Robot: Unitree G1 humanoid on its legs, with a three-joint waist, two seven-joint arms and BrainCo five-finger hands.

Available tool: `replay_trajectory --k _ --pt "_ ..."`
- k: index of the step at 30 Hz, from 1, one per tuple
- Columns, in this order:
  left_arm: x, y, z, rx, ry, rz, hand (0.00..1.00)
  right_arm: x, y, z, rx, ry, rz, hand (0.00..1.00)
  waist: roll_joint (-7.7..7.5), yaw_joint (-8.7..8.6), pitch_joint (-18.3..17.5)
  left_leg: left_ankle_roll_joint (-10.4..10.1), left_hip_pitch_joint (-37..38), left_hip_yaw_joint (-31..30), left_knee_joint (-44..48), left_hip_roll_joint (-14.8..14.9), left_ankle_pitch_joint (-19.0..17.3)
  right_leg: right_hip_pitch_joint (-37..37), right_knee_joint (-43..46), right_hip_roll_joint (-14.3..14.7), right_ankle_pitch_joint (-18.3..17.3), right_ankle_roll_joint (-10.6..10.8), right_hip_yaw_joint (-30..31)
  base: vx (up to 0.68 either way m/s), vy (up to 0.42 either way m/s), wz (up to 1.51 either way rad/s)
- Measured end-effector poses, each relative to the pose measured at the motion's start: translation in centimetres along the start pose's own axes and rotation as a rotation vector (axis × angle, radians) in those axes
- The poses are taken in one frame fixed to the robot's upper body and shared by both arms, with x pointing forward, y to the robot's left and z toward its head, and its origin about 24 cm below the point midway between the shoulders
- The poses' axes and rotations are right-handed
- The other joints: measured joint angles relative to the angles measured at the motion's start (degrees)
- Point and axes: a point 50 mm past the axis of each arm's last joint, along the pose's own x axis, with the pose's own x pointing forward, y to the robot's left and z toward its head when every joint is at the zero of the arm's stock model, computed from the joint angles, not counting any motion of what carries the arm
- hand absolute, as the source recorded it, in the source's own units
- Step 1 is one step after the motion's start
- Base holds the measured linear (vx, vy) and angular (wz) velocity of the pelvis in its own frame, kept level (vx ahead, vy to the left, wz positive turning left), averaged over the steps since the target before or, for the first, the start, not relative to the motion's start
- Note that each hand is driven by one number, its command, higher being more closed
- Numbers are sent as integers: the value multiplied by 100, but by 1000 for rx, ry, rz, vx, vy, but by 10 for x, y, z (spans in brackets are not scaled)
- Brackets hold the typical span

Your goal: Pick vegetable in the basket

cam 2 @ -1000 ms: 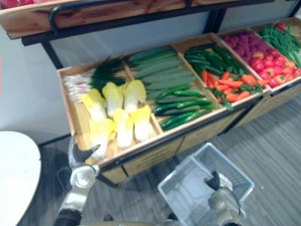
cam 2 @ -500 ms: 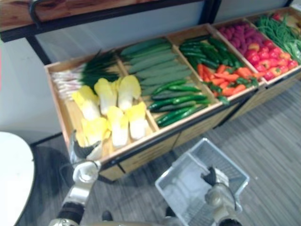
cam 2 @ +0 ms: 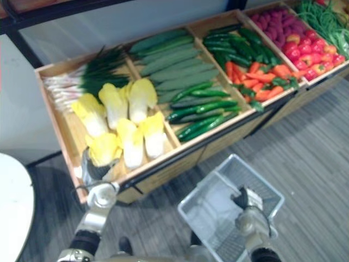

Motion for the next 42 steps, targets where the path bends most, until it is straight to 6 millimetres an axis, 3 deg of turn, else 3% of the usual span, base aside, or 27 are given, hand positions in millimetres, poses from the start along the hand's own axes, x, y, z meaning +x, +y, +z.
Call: replay_trajectory --k 30,42 --pt "10 4 -1 -3 24 74 0 8 -11 20 -7 -79 -95 100 -20 7 353 -37 -296 144 2 33 27 -528 203 27 33 -29 202 -4 -1 -3" --pt "21 9 -18 12 129 158 0 12 -15 25 -30 -110 -102 100 30 3 391 -37 -325 257 2 25 27 -627 214 25 41 -17 308 9 -1 -4"
